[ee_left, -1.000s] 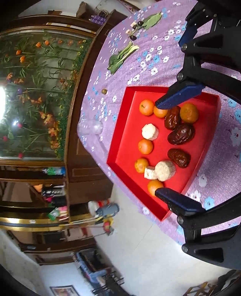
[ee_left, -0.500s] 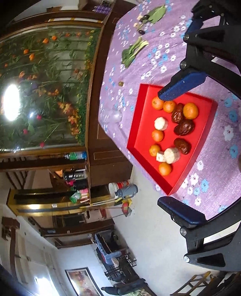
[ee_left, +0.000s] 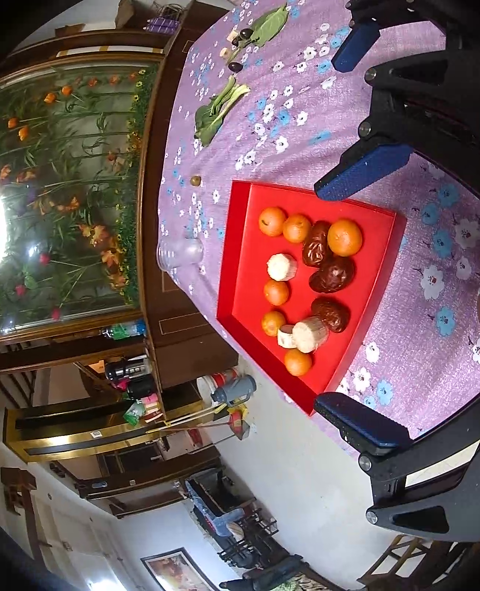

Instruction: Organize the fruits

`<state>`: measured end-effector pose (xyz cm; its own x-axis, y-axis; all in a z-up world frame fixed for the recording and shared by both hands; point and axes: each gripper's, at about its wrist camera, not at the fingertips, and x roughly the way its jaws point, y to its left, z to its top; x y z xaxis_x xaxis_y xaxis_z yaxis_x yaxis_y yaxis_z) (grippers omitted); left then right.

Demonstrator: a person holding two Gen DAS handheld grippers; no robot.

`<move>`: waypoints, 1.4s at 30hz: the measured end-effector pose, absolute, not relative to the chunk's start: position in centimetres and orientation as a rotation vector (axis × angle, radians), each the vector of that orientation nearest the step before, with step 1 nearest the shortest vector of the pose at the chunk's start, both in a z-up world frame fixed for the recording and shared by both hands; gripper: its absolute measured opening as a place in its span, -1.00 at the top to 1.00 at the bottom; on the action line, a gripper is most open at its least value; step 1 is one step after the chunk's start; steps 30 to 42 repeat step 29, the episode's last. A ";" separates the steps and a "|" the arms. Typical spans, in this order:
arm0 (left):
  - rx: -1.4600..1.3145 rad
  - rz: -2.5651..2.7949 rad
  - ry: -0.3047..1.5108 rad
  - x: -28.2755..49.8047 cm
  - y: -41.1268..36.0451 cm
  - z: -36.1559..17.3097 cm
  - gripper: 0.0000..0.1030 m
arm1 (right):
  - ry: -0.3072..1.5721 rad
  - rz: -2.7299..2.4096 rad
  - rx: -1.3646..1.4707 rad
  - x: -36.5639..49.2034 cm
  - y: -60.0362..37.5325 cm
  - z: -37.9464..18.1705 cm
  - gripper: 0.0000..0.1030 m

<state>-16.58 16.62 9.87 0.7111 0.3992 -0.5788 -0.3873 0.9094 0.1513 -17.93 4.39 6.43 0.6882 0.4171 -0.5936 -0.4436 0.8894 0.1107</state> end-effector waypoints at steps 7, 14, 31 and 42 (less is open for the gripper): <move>-0.036 0.411 0.668 -16.1 18.0 8.9 -1.00 | 0.674 0.493 -0.068 -17.7 5.4 5.6 -0.70; -0.128 0.372 0.699 -15.3 19.8 7.8 -1.00 | 0.687 0.495 -0.088 -17.4 6.3 5.0 -0.70; -0.280 0.316 0.830 -14.8 23.3 5.9 -1.00 | 0.697 0.517 -0.144 -16.6 9.2 5.3 -0.75; -0.280 0.316 0.830 -14.8 23.3 5.9 -1.00 | 0.697 0.517 -0.144 -16.6 9.2 5.3 -0.75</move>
